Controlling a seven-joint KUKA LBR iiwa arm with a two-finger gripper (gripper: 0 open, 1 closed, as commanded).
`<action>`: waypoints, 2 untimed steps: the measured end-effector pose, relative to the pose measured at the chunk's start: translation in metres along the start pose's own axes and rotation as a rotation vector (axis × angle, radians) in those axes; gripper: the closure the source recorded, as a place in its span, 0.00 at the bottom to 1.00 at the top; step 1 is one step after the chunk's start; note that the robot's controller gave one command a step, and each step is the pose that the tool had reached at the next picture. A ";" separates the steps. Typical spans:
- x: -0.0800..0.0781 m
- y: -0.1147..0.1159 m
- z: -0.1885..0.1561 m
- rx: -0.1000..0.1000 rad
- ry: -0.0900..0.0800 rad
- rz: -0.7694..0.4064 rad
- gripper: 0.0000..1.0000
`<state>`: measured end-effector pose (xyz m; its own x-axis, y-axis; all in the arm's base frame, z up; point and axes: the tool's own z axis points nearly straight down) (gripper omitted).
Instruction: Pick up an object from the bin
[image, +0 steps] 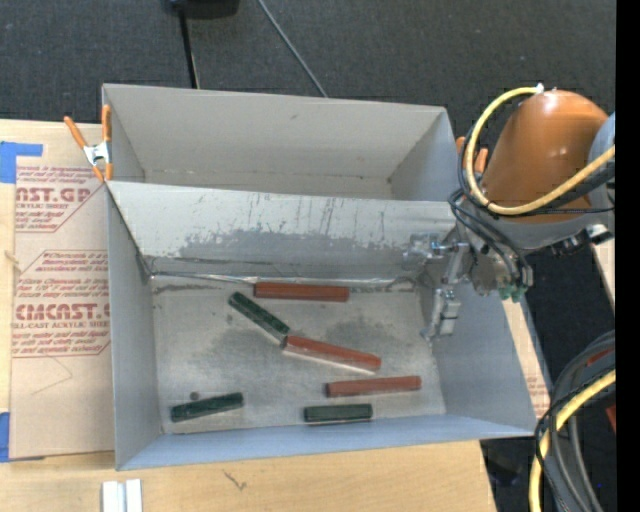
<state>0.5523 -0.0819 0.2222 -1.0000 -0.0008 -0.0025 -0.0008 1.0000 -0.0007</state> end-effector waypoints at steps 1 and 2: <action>0.000 0.000 0.000 0.000 0.000 0.000 0.00; 0.009 0.004 0.044 0.000 -0.007 0.020 0.00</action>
Offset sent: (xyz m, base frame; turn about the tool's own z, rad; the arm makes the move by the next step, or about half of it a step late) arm -0.0296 0.0113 -0.1329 0.0576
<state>0.5436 -0.0781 0.1780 -0.9998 0.0197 -0.0098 0.0197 0.9998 -0.0006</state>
